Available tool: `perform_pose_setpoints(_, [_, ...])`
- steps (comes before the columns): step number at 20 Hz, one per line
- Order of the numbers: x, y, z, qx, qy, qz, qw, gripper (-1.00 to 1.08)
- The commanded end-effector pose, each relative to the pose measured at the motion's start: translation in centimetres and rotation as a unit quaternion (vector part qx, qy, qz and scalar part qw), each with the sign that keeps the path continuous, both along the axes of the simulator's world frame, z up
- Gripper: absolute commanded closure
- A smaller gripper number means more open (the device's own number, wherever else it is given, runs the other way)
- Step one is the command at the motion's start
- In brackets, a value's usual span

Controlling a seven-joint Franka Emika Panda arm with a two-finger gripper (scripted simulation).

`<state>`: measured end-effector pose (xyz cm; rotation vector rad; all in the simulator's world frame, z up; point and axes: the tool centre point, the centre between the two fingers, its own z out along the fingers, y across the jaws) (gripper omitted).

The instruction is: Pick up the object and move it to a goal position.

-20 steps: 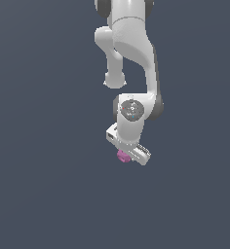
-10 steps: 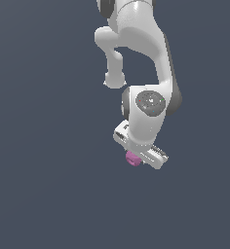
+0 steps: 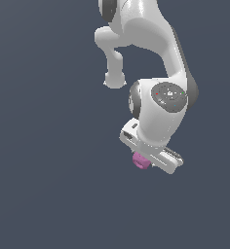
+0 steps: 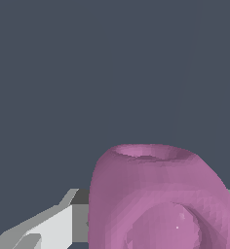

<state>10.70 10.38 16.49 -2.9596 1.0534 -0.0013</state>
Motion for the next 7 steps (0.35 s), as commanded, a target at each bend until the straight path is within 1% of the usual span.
perform_pose_setpoints(1, [0.35, 0.25, 0.46, 0.0, 0.0, 0.0, 1.0, 1.08])
perform_pose_setpoints(7, [0.65, 0.44, 0.78, 0.0, 0.0, 0.0, 1.0, 1.08])
